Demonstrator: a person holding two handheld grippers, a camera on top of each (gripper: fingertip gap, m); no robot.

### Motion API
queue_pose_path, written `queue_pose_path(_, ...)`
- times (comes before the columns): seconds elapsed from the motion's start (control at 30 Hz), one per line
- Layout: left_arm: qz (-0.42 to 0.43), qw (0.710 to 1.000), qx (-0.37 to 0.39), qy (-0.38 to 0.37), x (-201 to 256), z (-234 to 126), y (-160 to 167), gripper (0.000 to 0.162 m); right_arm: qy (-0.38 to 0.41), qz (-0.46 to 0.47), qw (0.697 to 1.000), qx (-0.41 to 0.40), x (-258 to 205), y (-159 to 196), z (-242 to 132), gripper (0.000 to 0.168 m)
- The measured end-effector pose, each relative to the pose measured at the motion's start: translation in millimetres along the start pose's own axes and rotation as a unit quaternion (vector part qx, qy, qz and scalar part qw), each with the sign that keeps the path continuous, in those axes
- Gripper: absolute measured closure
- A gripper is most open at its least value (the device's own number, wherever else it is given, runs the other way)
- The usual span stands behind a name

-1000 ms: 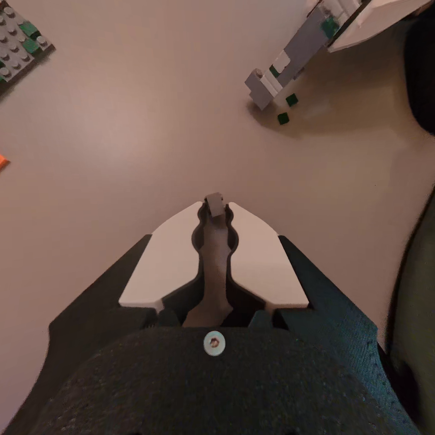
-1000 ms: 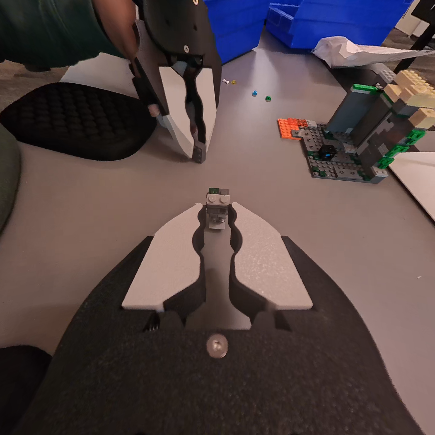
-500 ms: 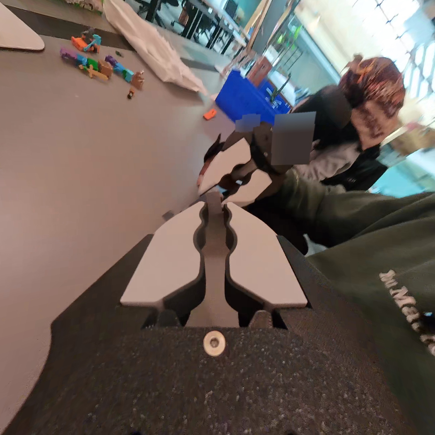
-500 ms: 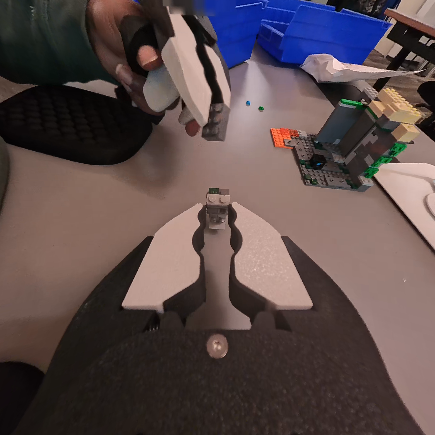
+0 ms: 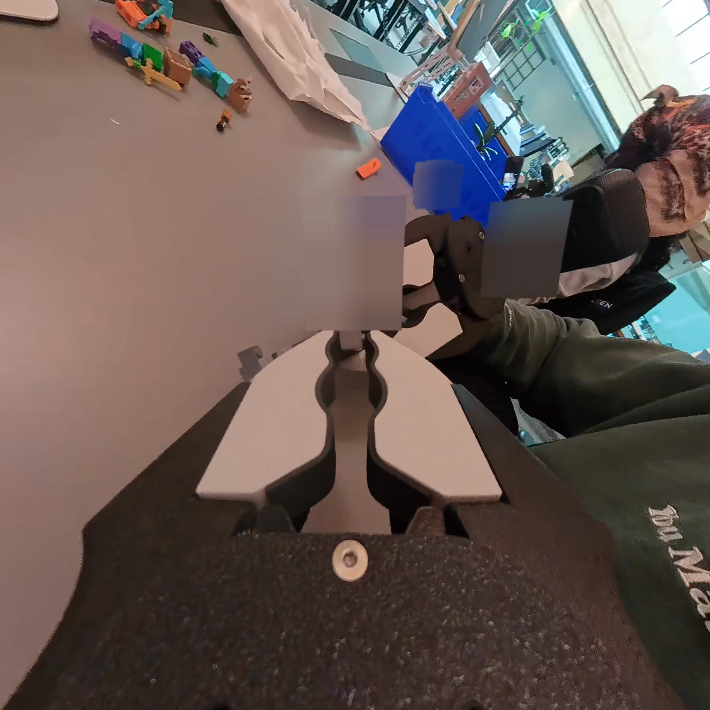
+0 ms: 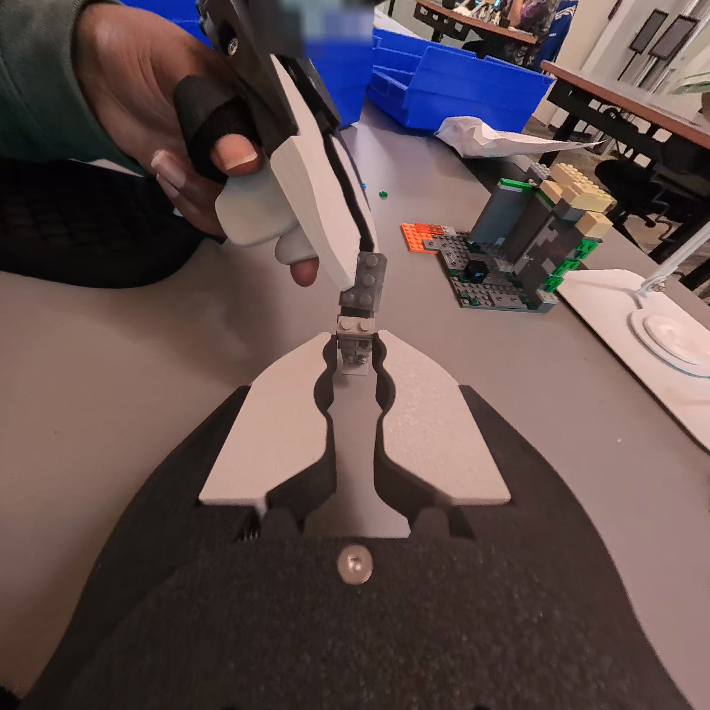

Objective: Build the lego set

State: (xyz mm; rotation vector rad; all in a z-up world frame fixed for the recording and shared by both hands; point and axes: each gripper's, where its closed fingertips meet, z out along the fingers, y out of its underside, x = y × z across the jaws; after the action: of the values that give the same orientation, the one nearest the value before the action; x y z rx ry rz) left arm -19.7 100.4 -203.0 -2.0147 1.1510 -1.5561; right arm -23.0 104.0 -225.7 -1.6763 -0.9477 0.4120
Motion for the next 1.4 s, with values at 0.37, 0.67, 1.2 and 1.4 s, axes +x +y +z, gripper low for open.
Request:
queue_pose_path(0.37, -0.043, 0.999, -0.013, 0.006, -0.8, 7.8, -11.6, 0.150, 0.038, 0.046, 0.998, 0.027, 14.8, -3.4, -3.4, 0.151)
queue_pose_path(0.67, -0.030, 0.999, -0.030, -0.007, -2.5, 9.8, -13.2, 0.145, 0.045, 0.039, 0.998, 0.035, 17.0, -4.1, -5.3, 0.151)
queue_pose_path(1.2, 0.029, 0.997, -0.046, -0.049, -5.0, 11.3, -9.3, 0.144, 0.079, -0.023, 0.996, 0.020, 17.8, -4.4, -6.2, 0.152)
queue_pose_path(1.4, 0.037, 0.997, -0.040, -0.047, -2.6, 12.1, -10.8, 0.145, 0.113, -0.082, 0.990, 0.013, 19.0, -7.0, -9.6, 0.152)
